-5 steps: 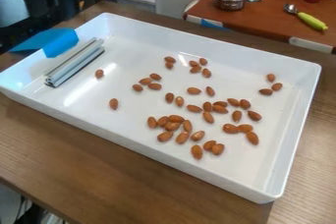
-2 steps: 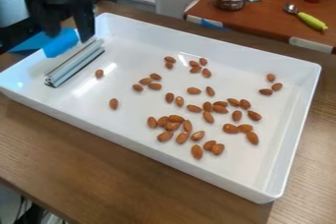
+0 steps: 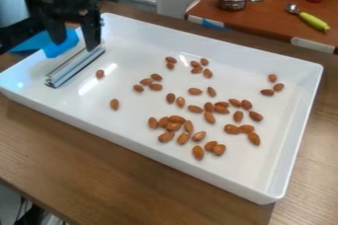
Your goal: Sweep into pile
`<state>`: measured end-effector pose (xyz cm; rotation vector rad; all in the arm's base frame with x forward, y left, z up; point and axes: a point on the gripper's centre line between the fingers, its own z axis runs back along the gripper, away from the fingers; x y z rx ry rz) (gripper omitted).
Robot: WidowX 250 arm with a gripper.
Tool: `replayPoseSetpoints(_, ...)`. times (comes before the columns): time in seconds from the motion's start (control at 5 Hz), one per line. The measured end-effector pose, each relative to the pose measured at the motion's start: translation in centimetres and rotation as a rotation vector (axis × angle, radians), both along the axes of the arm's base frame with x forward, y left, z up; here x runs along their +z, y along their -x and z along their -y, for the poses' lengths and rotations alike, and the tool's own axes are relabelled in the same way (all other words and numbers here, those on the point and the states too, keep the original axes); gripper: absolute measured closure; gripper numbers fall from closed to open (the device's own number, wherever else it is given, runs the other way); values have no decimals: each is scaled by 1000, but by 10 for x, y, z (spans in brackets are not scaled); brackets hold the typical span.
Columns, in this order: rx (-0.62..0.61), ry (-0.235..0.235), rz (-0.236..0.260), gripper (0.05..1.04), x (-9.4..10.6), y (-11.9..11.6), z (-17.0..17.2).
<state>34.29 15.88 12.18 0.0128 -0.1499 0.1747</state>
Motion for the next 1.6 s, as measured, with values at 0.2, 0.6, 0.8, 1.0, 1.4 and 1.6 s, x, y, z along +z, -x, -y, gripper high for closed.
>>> replayPoseSetpoints(0.2, -17, -5, 7, 83, -1, -2, -1)
replayPoseSetpoints(0.6, -10, -15, -5, 83, -11, -2, -7)
replayPoseSetpoints(0.8, -3, -26, -1, 83, -12, -3, -9)
replayPoseSetpoints(1.0, -3, -36, -12, 83, -19, 1, -9)
replayPoseSetpoints(1.4, -26, -50, -36, 118, -31, 4, -2)
replayPoseSetpoints(1.6, -55, -70, -76, 414, -42, 12, 3)
